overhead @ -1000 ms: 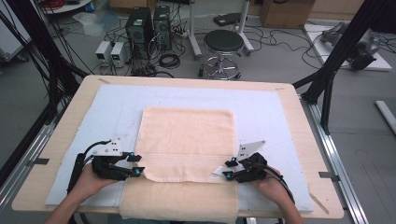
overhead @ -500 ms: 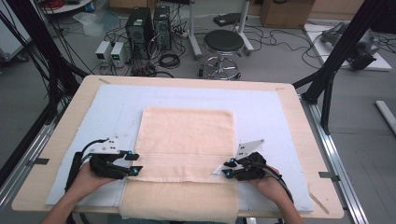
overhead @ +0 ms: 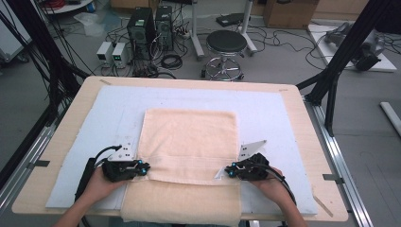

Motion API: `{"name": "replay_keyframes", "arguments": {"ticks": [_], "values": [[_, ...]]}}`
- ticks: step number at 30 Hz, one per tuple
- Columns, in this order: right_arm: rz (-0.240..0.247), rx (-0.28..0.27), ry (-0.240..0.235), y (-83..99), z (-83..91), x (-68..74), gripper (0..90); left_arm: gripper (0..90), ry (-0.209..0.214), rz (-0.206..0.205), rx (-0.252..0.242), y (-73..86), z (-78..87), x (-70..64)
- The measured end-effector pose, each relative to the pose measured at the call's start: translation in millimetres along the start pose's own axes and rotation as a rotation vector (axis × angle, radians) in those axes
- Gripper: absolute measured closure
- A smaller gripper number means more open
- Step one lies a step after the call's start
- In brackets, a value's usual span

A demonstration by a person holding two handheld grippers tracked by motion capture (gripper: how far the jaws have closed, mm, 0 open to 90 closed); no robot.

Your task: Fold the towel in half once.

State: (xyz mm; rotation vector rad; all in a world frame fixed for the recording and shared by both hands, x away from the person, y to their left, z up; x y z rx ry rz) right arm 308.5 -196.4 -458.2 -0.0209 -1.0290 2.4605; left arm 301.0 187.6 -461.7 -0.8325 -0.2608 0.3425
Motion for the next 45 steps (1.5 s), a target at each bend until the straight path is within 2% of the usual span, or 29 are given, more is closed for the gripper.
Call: {"name": "replay_keyframes", "arguments": {"ticks": [1,6,10,12,14,17,20,22,23,25,26,28,29,30,32,33,34,37,40,42,45], "values": [[-0.004,-0.009,-0.005,-0.8,1.8,0.2,87.2,84.5,-0.008,-0.003,-0.002,-1.5,1.9,0.4],[0.002,-0.058,-0.009,-11.3,15.6,3.5,87.3,84.6,-0.033,0.009,-0.075,-15.0,18.3,3.8],[0.022,-0.101,-0.023,-25.5,32.8,11.5,87.3,84.5,-0.053,0.005,-0.137,-30.5,43.0,8.0],[0.041,-0.121,-0.032,-33.2,44.1,19.3,87.3,84.5,-0.058,-0.008,-0.158,-36.6,57.3,5.9],[0.071,-0.127,-0.039,-39.0,56.1,31.9,87.3,84.5,-0.048,-0.024,-0.163,-38.9,70.1,-3.1],[0.115,-0.146,-0.055,-41.2,74.7,57.7,87.3,84.5,-0.034,-0.060,-0.163,-35.7,86.8,-28.6],[0.152,-0.164,-0.135,-35.1,90.4,93.5,85.0,84.1,0.013,-0.074,-0.198,-28.3,107.0,-58.1],[0.158,-0.160,-0.206,-28.7,95.9,110.1,68.2,76.9,0.037,-0.069,-0.210,-22.9,113.8,-68.7],[0.154,-0.151,-0.208,-26.3,96.1,112.4,64.2,71.4,0.028,-0.070,-0.206,-20.6,114.0,-70.3],[0.143,-0.118,-0.159,-22.7,93.1,106.0,64.0,66.1,0.022,-0.055,-0.181,-16.3,107.9,-67.8],[0.127,-0.120,-0.138,-22.5,90.2,98.5,63.4,64.4,0.023,-0.047,-0.175,-14.3,103.9,-65.1],[0.089,-0.130,-0.109,-22.9,82.8,79.7,63.3,63.7,0.065,-0.032,-0.181,-12.2,95.3,-61.8],[0.069,-0.130,-0.089,-23.0,79.0,69.9,61.8,63.7,0.070,-0.040,-0.174,-11.8,90.8,-60.7],[0.040,-0.134,-0.068,-23.6,75.1,60.1,61.0,63.4,0.060,-0.047,-0.161,-11.3,86.2,-58.9],[0.015,-0.139,-0.023,-25.8,66.5,39.3,57.5,60.9,0.037,-0.042,-0.152,-11.5,78.2,-49.9],[-0.005,-0.140,-0.002,-27.6,61.9,29.1,56.9,59.7,0.037,-0.042,-0.152,-11.5,78.2,-49.9],[-0.019,-0.137,0.015,-29.2,57.2,18.9,55.3,58.7,0.008,-0.018,-0.156,-13.1,70.7,-36.3],[-0.062,-0.130,0.078,-35.0,43.3,-9.4,53.3,55.6,-0.047,0.004,-0.153,-17.6,58.1,-13.1],[-0.078,-0.117,0.132,-41.3,34.7,-32.9,51.0,47.7,-0.117,0.032,-0.142,-23.7,42.0,13.5],[-0.086,-0.110,0.170,-45.6,31.0,-48.0,49.4,47.5,-0.177,0.069,-0.141,-27.9,32.3,34.5],[-0.110,-0.099,0.202,-52.1,25.3,-70.9,45.1,47.7,-0.240,0.131,-0.139,-33.5,17.7,66.5]]}}
Point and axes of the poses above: each handheld gripper's, and its own axes: z roughly backward along the jaws, y roughly out of its underside, x roughly to its left, the point moved 4 cm from there along -z, roughly forward along the jaws, and after that the axes turned 8 degrees about -z, right-handed, at the moved point
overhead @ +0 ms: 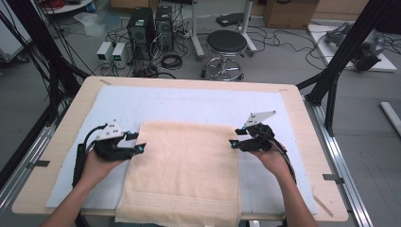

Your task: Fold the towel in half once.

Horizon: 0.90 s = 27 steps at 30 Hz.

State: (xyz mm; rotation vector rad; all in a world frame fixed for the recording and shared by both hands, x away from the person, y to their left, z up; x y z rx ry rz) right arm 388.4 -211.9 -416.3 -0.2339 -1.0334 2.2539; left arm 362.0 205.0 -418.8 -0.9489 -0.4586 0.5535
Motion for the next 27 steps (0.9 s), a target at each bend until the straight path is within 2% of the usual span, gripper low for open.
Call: {"name": "replay_keyframes", "arguments": {"ticks": [1,2,4,6,12,13,14,15,16,17,19,21,24,27], "values": [[-0.008,-0.003,0.016,-2.1,-3.2,-6.3,44.8,47.8,-0.012,0.034,-0.008,-0.1,-7.1,8.9],[-0.023,-0.009,0.014,-3.9,-6.6,-11.7,43.9,48.7,-0.027,0.058,0.013,0.3,-14.6,17.6],[-0.029,-0.016,0.038,-6.4,-14.2,-22.1,42.0,48.6,-0.070,0.080,0.051,3.1,-28.5,32.6],[-0.041,-0.008,0.041,-6.5,-23.0,-29.9,39.9,48.3,-0.071,0.099,0.085,6.7,-40.9,43.1],[-0.082,0.051,0.035,4.2,-48.2,-45.4,40.6,44.5,-0.069,0.149,0.153,16.2,-69.5,54.1],[-0.093,0.056,0.022,5.7,-52.2,-46.8,46.1,46.2,-0.071,0.160,0.169,18.6,-72.9,55.2],[-0.100,0.068,-0.007,7.0,-55.7,-47.4,55.6,50.6,-0.073,0.180,0.179,20.4,-74.9,55.9],[-0.106,0.071,-0.034,7.0,-57.1,-46.9,73.2,57.6,-0.064,0.205,0.165,20.7,-76.1,56.1],[-0.116,0.076,-0.101,5.6,-56.3,-45.3,81.6,69.4,-0.049,0.214,0.150,19.4,-76.6,55.2],[-0.094,0.070,-0.090,2.6,-57.1,-46.1,82.7,79.8,-0.069,0.198,0.151,17.7,-77.5,54.4],[-0.088,0.114,-0.076,-4.2,-59.0,-47.8,82.9,83.4,-0.088,0.168,0.164,14.1,-79.0,56.0],[-0.070,0.113,-0.040,-16.4,-57.9,-51.3,83.0,84.0,-0.126,0.173,0.173,8.5,-78.5,63.2],[-0.070,0.074,0.022,-42.5,-53.0,-58.9,83.1,84.1,-0.197,0.176,0.135,-12.2,-73.2,77.8],[-0.055,0.034,0.104,-70.6,-45.6,-68.3,82.7,83.9,-0.232,0.174,0.076,-41.8,-65.6,92.6]]}}
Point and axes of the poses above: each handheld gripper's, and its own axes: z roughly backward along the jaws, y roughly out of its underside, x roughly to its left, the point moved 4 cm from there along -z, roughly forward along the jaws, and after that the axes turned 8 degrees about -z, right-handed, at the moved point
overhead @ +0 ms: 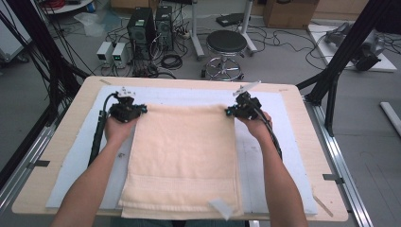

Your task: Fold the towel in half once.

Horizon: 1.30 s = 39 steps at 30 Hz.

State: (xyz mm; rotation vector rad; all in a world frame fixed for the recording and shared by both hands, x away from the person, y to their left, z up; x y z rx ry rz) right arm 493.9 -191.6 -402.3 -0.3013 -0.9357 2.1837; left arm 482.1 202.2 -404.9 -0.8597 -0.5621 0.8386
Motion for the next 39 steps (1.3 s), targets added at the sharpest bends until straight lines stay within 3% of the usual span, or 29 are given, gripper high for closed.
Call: {"name": "replay_keyframes", "arguments": {"ticks": [1,3,4,7,11,12,14,16,20,23,26,30,35,39], "values": [[-0.011,-0.013,0.025,-8.8,3.2,-4.0,80.8,82.8,-0.005,0.002,-0.015,-9.3,1.4,2.0],[-0.034,-0.045,0.081,-21.8,7.9,-11.7,65.4,72.2,-0.025,-0.034,-0.015,-21.8,4.5,4.4],[-0.052,-0.058,0.085,-24.3,9.6,-14.9,60.5,68.3,-0.015,-0.049,-0.022,-23.9,7.3,4.5],[-0.067,-0.034,0.057,-18.0,10.9,-16.5,53.6,62.7,0.050,-0.040,-0.020,-19.1,13.9,4.6],[-0.035,0.053,-0.012,-6.6,13.6,0.8,42.9,58.6,0.111,-0.040,-0.033,-1.9,25.8,-3.3],[-0.010,0.058,-0.017,-5.2,16.8,7.6,43.1,58.0,0.122,-0.046,-0.041,2.7,29.3,-7.1],[0.042,0.005,-0.021,-2.1,27.1,22.4,43.8,56.0,0.155,-0.064,-0.052,11.2,37.6,-15.2],[0.042,-0.018,-0.053,2.8,37.3,34.6,41.7,54.2,0.180,-0.082,-0.040,18.6,47.5,-23.3],[0.099,-0.072,-0.072,20.2,59.2,61.5,40.5,48.8,0.219,-0.101,-0.083,33.6,72.5,-42.1],[0.117,-0.089,-0.082,39.0,71.5,80.7,40.7,45.3,0.242,-0.136,-0.069,49.9,90.4,-57.6],[0.143,-0.076,-0.087,60.2,77.2,97.2,40.5,42.7,0.259,-0.177,-0.066,66.3,107.1,-73.1],[0.166,-0.062,-0.110,88.4,76.8,115.6,41.3,41.0,0.283,-0.177,-0.099,87.3,123.3,-92.8],[0.210,-0.020,-0.172,119.5,69.0,133.1,43.7,40.2,0.325,-0.212,-0.061,108.8,131.0,-110.6],[0.207,0.000,-0.217,138.1,64.8,138.8,50.0,43.4,0.347,-0.237,-0.025,123.6,134.0,-122.1]]}}
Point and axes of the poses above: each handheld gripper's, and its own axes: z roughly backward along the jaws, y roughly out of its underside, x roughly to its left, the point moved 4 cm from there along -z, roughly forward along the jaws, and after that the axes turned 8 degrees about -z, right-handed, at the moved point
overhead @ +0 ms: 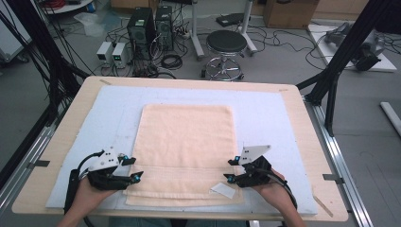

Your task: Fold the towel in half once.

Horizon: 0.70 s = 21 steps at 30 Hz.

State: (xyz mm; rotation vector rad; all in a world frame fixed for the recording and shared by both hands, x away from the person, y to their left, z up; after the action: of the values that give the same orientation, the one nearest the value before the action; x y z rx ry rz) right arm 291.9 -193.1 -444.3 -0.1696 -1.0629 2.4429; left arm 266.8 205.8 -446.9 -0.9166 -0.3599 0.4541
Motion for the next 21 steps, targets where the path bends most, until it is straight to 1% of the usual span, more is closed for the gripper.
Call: {"name": "replay_keyframes", "arguments": {"ticks": [2,3,4,5,6,7,8,9,10,11,14,16,18,20,21], "values": [[-0.001,0.020,-0.018,6.6,-4.1,1.6,54.4,49.8,0.026,-0.013,0.016,3.8,-1.6,-4.5],[-0.001,0.031,-0.026,9.3,-7.1,2.4,56.6,51.6,0.033,-0.013,0.023,4.4,-2.9,-5.8],[-0.002,0.051,-0.037,12.3,-10.2,3.4,59.9,54.2,0.050,-0.015,0.030,5.1,-4.7,-7.0],[0.001,0.056,-0.039,14.6,-13.2,4.5,61.7,57.9,0.072,-0.024,0.046,6.4,-7.3,-8.8],[0.003,0.040,-0.041,15.3,-13.7,5.1,64.8,62.0,0.087,-0.043,0.070,7.8,-11.1,-11.4],[-0.004,0.043,-0.052,15.6,-13.4,5.6,69.0,66.4,0.091,-0.067,0.101,9.3,-14.6,-14.3],[-0.007,0.044,-0.055,15.7,-13.1,5.5,72.4,69.4,0.074,-0.083,0.100,8.7,-16.8,-16.6],[-0.002,0.041,-0.053,15.6,-13.4,5.4,76.4,73.9,0.072,-0.086,0.101,6.6,-17.3,-17.5],[0.004,0.039,-0.054,15.4,-13.6,5.4,79.3,82.4,0.081,-0.087,0.107,4.8,-17.6,-18.2],[0.004,0.039,-0.059,15.1,-13.4,5.1,83.3,85.2,0.070,-0.092,0.111,4.0,-18.8,-19.4],[-0.007,0.045,-0.069,13.6,-12.0,5.0,85.8,87.3,0.065,-0.095,0.113,2.1,-18.2,-19.5],[0.003,0.031,-0.070,10.8,-9.2,4.7,86.3,87.8,0.065,-0.083,0.088,0.2,-13.6,-17.7],[-0.007,0.019,-0.073,8.3,-5.5,5.1,86.4,87.9,0.062,-0.063,0.060,-2.6,-9.4,-16.8],[-0.018,0.001,-0.081,5.5,-1.4,5.1,86.4,87.9,0.062,-0.062,0.042,-6.5,-5.2,-17.3],[-0.014,-0.006,-0.085,3.8,0.9,5.3,86.4,87.9,0.059,-0.066,0.037,-8.8,-2.8,-18.4]]}}
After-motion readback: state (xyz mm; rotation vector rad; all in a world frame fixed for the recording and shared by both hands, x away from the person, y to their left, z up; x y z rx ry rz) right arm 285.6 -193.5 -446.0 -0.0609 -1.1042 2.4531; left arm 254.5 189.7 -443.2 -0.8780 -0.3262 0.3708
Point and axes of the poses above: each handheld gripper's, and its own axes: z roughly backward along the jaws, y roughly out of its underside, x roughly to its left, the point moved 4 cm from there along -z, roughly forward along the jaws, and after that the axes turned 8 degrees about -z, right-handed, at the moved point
